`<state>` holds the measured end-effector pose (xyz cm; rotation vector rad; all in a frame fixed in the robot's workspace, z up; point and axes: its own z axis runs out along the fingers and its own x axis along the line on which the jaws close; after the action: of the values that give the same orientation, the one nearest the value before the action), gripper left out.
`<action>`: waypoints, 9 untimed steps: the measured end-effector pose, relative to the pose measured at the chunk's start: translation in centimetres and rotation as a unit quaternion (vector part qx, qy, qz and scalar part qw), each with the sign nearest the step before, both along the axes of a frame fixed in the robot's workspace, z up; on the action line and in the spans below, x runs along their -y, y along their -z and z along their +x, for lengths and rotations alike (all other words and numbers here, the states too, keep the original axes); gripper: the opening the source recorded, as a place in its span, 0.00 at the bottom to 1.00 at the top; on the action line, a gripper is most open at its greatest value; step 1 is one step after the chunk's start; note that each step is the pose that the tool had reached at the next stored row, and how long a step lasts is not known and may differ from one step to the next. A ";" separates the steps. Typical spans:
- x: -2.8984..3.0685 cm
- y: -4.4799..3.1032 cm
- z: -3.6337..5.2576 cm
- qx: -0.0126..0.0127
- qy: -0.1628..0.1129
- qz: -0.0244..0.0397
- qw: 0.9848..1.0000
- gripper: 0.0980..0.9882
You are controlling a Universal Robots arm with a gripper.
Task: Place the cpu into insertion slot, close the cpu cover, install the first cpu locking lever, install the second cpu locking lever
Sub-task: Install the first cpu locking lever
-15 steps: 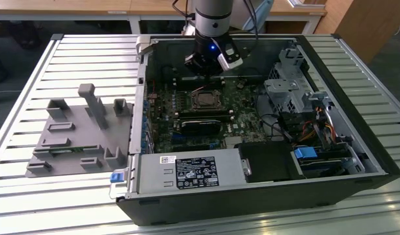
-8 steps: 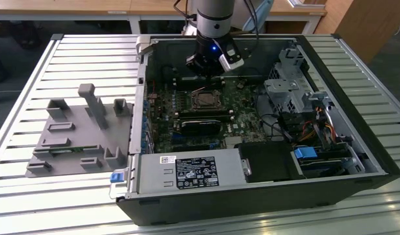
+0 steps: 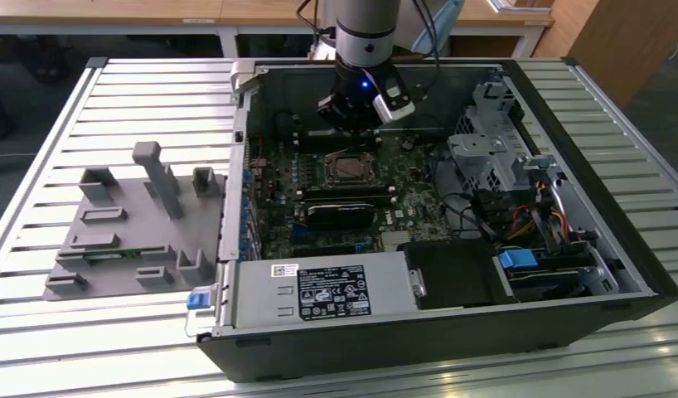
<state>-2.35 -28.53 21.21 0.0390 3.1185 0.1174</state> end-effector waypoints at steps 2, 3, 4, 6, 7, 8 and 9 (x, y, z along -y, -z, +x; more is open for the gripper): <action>-0.02 0.15 0.10 0.000 0.000 0.000 1.000 0.01; -0.03 0.23 0.15 0.000 0.000 0.000 1.000 0.01; -0.04 0.30 0.18 0.000 0.000 0.000 1.000 0.01; -0.05 0.47 0.25 0.000 0.000 0.000 1.000 0.01; -0.06 0.55 0.28 0.000 0.000 0.000 1.000 0.01; -0.06 0.63 0.31 0.000 0.000 0.000 1.000 0.01; -0.07 0.72 0.34 0.000 0.000 0.000 1.000 0.01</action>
<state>-2.01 -28.46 20.49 0.0390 3.1185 0.1174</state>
